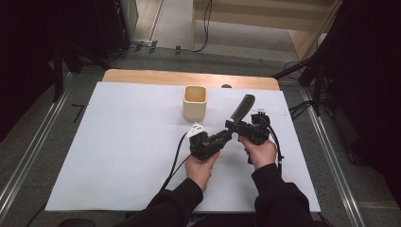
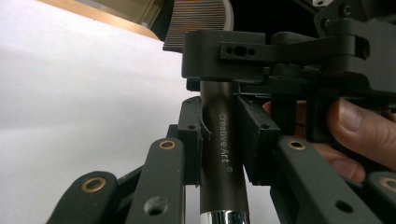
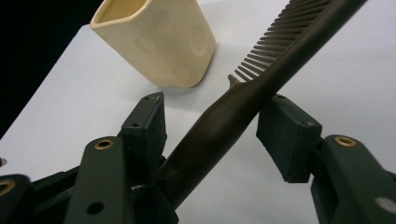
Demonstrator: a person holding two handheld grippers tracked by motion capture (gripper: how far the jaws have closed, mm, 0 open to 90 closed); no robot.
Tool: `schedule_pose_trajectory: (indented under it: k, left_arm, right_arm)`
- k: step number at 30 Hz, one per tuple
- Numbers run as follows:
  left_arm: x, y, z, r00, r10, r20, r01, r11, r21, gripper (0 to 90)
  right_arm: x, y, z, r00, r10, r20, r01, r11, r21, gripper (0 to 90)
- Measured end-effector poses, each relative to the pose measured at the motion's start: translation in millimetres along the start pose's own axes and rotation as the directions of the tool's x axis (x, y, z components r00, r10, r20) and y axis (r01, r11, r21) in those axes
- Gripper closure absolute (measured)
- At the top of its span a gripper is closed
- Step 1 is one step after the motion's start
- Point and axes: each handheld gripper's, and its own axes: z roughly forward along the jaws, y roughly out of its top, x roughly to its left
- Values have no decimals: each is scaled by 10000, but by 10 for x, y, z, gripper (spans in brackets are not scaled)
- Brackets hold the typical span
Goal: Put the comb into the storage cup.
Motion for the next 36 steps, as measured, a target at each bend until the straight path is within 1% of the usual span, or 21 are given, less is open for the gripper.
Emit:
schedule_pose_trajectory:
  k: [1,3,6,10,13,17,22,23,25,27,30,32,33,36]
  left_arm:
    - [-6,-6,4,10000,34,1,-34,10000,-5,725]
    - [-18,-16,8,9999,123,-42,-123,9999,0,725]
    - [-19,-22,7,9999,104,-45,-104,9999,-43,725]
    - [-10,-34,12,10000,93,7,-93,10000,33,724]
    - [-8,-48,16,10000,51,31,-51,9999,123,723]
    - [-7,-51,17,10000,46,57,-47,9999,152,723]
    - [-6,-55,23,10000,-32,71,31,9998,204,722]
    - [-2,-54,23,9998,-127,150,123,9996,237,722]
    - [6,-55,30,9994,-287,206,281,9992,287,721]
    - [6,-56,30,9995,-280,170,274,9989,372,721]
    - [10,-56,33,9993,-311,220,303,9988,374,720]
    - [11,-55,33,9990,-369,262,359,9985,408,718]
    - [12,-54,35,9985,-461,293,447,9979,463,718]
    - [8,-50,31,9987,-421,289,406,9979,504,718]
  right_arm:
    - [5,4,4,10000,40,44,-40,10000,30,445]
    - [13,13,13,9999,125,82,-126,9999,84,471]
    - [12,27,14,9992,332,239,-336,9993,167,526]
    - [-15,50,16,9968,802,71,-804,9957,461,570]
    - [-20,56,13,9959,898,54,-899,9944,549,597]
    - [-17,66,5,9955,946,4,-945,9937,598,615]
    - [-47,70,1,9919,1263,-155,-1249,9896,714,628]
    - [-50,70,1,9913,1302,-186,-1286,9890,734,630]
    - [-54,71,0,9907,1348,-200,-1330,9883,746,638]
    - [-56,71,3,9903,1372,-206,-1353,9879,761,645]
    - [-56,70,5,9896,1417,-229,-1395,9872,778,650]
    - [-55,71,2,9895,1426,-251,-1403,9871,769,654]
    - [-55,71,0,9891,1450,-274,-1425,9867,776,658]
    - [-54,74,-6,9885,1464,-376,-1430,9864,806,671]
